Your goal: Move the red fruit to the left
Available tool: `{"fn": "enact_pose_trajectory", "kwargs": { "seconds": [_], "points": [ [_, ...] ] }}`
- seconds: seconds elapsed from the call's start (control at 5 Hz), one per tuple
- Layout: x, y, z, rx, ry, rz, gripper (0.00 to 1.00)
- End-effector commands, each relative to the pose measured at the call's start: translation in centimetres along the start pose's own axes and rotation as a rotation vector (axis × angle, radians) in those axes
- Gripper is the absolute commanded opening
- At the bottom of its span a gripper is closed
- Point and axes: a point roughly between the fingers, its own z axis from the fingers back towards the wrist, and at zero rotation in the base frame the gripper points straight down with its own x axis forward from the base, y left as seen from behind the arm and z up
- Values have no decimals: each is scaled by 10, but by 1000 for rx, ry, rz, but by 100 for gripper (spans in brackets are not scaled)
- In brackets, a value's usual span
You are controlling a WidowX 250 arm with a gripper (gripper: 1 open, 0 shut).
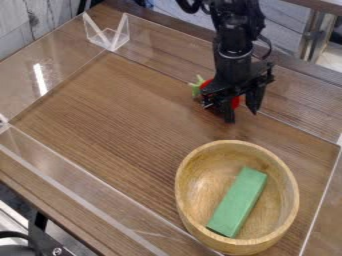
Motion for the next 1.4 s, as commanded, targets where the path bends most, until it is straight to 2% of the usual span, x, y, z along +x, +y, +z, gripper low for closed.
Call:
{"fn": "enact_pose_trajectory", "kwargs": {
  "seconds": [0.0, 0.2, 0.4, 0.6, 0.8, 1.0, 1.2],
  "points": [
    [-1, -17, 9, -35, -21, -47, 0],
    [0, -14, 11, -27, -20, -41, 100],
    [1, -12, 12, -20, -16, -29, 100],
    [-3, -15, 13, -25, 3, -75, 100],
    [-6, -17, 13, -34, 19, -118, 0],
    [-13, -22, 30, -37, 28, -136, 100],
    [-12, -23, 20, -33, 3, -54, 0]
  ]
}}
